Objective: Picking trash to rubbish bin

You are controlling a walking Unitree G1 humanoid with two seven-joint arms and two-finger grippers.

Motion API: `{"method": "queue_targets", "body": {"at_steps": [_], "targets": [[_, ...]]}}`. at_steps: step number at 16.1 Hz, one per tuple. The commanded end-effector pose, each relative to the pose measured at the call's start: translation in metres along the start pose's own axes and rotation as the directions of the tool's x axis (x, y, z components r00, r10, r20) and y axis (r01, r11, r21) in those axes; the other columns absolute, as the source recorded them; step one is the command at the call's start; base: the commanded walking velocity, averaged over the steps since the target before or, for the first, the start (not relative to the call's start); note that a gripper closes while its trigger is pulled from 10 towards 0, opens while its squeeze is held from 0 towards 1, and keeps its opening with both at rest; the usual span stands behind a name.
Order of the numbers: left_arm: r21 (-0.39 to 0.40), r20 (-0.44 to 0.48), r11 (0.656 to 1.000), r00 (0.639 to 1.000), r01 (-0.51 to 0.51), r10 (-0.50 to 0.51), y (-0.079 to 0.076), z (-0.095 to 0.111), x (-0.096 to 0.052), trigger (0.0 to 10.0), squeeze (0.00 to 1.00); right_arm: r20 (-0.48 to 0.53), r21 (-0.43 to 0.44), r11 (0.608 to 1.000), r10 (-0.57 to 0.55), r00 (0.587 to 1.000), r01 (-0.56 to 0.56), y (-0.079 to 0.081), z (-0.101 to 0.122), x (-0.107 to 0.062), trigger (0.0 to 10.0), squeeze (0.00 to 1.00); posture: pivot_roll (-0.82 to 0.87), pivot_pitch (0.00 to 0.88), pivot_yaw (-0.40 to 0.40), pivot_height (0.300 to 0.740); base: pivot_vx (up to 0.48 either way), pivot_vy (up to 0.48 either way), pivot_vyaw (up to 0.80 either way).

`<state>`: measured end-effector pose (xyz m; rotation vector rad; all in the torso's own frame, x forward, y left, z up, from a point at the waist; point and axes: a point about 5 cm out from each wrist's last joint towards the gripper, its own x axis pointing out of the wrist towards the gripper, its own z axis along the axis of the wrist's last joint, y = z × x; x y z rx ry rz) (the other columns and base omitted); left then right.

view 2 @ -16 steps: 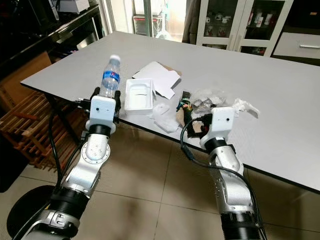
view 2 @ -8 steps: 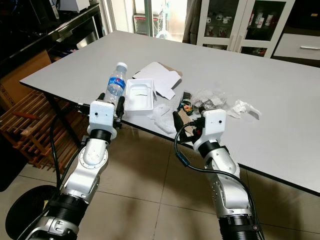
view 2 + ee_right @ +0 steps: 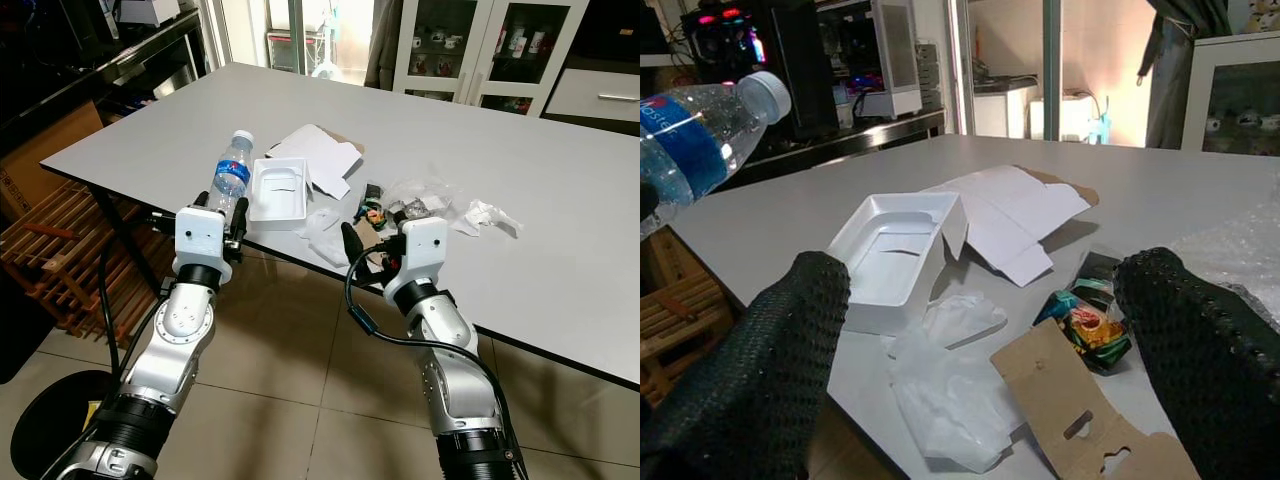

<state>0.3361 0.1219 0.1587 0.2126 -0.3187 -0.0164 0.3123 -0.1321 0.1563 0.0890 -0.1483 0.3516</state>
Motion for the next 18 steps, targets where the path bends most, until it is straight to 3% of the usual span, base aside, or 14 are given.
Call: {"method": "queue_targets", "body": {"at_steps": [1, 18], "targets": [[-0.006, 0.005, 1.000, 1.000, 0.002, -0.001, -0.0001, 0.0011, 0.0008, 10.0, 0.00, -0.008, -0.007, 1.000, 0.003, 1.000, -0.003, 0.0014, -0.0003, 0.0031, 10.0, 0.00, -0.11, 0.057, 0.049, 0.740, 0.000, 0.000, 0.00], [-0.001, 0.013, 1.000, 1.000, 0.007, -0.007, -0.0031, 0.0041, 0.0072, 10.0, 0.00, -0.005, -0.015, 1.000, -0.015, 1.000, 0.015, -0.0025, -0.0007, 0.0090, 10.0, 0.00, -0.11, 0.022, 0.049, 0.740, 0.000, 0.000, 0.00]]}}
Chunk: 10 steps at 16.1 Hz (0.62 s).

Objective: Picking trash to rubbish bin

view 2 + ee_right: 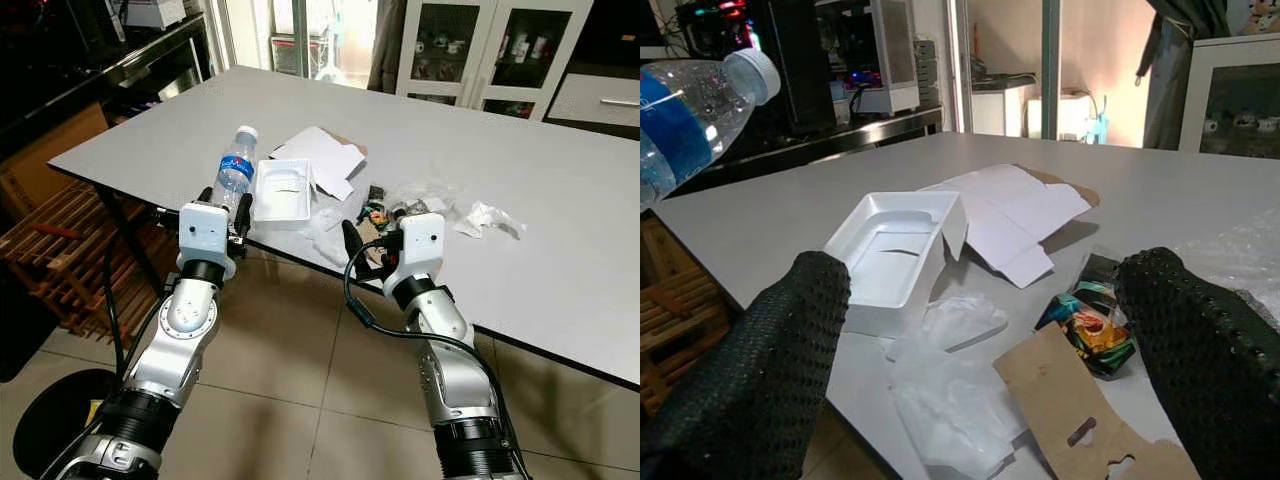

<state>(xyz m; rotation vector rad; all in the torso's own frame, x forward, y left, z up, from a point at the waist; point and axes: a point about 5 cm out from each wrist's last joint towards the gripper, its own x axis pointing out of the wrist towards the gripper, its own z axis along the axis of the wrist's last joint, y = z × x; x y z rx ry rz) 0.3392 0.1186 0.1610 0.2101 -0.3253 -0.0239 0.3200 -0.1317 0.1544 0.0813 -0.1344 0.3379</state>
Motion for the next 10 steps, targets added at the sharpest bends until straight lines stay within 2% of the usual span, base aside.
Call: {"method": "queue_targets", "body": {"at_steps": [1, 10], "targets": [[0.003, 0.003, 1.000, 1.000, -0.001, 0.001, -0.0005, 0.0016, 0.0030, 10.0, 0.00, 0.008, -0.010, 1.000, 0.000, 1.000, 0.000, 0.0000, 0.0018, 0.0023, 10.0, 0.00, -0.10, 0.025, 0.046, 0.740, 0.000, 0.000, 0.00], [0.009, -0.007, 1.000, 1.000, -0.012, 0.012, 0.0022, -0.0001, 0.0030, 10.0, 0.00, 0.008, -0.008, 1.000, 0.001, 1.000, -0.001, 0.0000, 0.0025, 0.0045, 10.0, 0.00, -0.10, 0.035, 0.042, 0.740, 0.000, 0.000, 0.00]]}}
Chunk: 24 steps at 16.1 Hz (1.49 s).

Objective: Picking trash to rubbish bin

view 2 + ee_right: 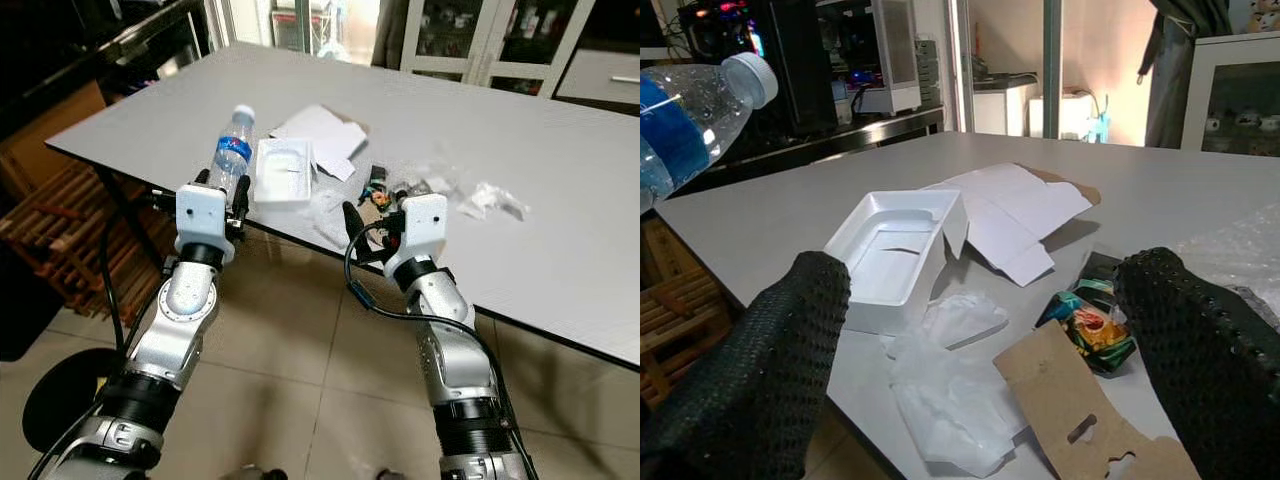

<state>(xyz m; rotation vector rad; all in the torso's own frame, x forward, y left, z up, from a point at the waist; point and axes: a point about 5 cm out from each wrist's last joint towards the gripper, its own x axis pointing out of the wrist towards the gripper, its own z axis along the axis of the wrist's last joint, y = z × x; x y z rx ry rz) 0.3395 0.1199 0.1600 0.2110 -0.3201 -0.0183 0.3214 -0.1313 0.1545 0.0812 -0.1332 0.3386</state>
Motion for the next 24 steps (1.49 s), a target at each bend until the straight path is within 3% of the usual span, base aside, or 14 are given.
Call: {"method": "queue_targets", "body": {"at_steps": [1, 24], "targets": [[0.006, -0.001, 1.000, 1.000, -0.005, 0.005, 0.0004, 0.0012, 0.0028, 10.0, 0.00, 0.010, -0.008, 1.000, -0.001, 1.000, 0.001, 0.0002, 0.0026, 0.0028, 10.0, 0.00, -0.10, 0.036, 0.043, 0.740, 0.000, 0.000, 0.00], [0.011, -0.005, 1.000, 1.000, -0.003, 0.003, 0.0001, 0.0003, 0.0024, 10.0, 0.00, -0.001, -0.025, 1.000, -0.010, 1.000, 0.010, -0.0005, -0.0011, 0.0029, 10.0, 0.00, -0.09, 0.031, 0.043, 0.740, 0.000, 0.000, 0.00]]}}
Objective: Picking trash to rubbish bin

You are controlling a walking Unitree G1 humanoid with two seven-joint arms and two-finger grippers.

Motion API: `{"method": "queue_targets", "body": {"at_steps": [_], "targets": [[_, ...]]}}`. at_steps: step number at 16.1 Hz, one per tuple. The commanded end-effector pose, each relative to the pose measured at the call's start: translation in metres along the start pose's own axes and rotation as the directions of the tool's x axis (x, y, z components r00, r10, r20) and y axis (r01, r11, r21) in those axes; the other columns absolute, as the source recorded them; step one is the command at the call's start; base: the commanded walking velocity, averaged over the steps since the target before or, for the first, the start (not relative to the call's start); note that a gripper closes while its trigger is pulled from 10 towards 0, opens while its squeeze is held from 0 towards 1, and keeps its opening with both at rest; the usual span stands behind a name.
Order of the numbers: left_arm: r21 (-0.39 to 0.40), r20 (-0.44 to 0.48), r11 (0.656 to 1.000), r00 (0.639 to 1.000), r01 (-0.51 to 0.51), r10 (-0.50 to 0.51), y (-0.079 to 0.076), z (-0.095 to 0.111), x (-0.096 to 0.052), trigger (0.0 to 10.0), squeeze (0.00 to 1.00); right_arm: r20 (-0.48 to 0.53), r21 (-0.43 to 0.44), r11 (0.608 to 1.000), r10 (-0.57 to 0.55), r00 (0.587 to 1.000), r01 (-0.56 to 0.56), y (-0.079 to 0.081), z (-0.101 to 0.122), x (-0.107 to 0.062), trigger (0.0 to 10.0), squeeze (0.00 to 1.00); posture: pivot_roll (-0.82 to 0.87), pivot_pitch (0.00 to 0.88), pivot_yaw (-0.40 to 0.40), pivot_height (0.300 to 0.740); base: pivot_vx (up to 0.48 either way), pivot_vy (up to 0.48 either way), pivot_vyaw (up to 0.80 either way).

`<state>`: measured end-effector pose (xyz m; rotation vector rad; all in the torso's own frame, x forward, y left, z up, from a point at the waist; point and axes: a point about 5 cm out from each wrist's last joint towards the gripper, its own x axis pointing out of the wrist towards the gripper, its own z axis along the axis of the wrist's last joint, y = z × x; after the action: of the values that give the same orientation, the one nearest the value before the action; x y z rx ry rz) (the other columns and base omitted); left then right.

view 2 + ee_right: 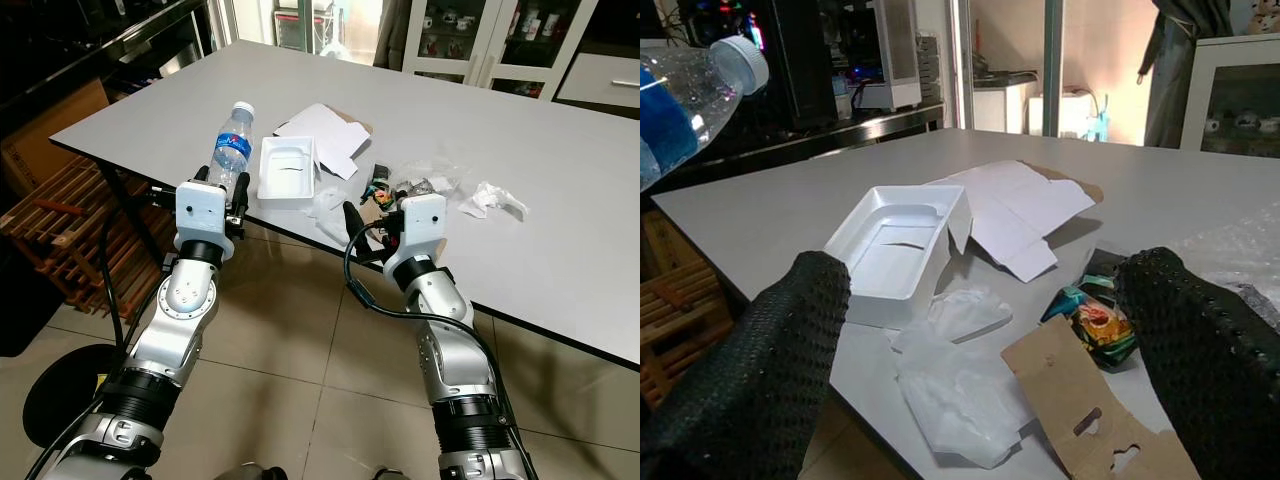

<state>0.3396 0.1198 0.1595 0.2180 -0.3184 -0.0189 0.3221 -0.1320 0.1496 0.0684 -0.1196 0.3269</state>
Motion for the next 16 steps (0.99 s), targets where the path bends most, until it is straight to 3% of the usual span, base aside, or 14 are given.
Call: {"method": "queue_targets", "body": {"at_steps": [1, 4, 16], "targets": [[0.004, -0.003, 1.000, 1.000, -0.005, 0.005, 0.0003, 0.0009, 0.0024, 10.0, 0.00, 0.014, -0.018, 1.000, 0.003, 1.000, -0.003, 0.0009, 0.0041, 0.0036, 10.0, 0.00, -0.09, 0.028, 0.042, 0.740, 0.000, 0.000, 0.00], [0.006, -0.004, 1.000, 1.000, -0.006, 0.006, 0.0005, 0.0006, 0.0020, 10.0, 0.00, 0.013, -0.026, 1.000, 0.007, 1.000, -0.006, 0.0016, 0.0039, 0.0043, 10.0, 0.00, -0.09, 0.022, 0.042, 0.740, 0.000, 0.000, 0.17], [0.006, -0.011, 1.000, 1.000, 0.008, -0.007, -0.0024, -0.0003, 0.0011, 10.0, 0.00, -0.003, -0.032, 0.999, 0.010, 1.000, -0.010, 0.0042, 0.0000, 0.0031, 10.0, 0.00, -0.09, 0.026, 0.039, 0.740, 0.000, 0.000, 0.79]]}}
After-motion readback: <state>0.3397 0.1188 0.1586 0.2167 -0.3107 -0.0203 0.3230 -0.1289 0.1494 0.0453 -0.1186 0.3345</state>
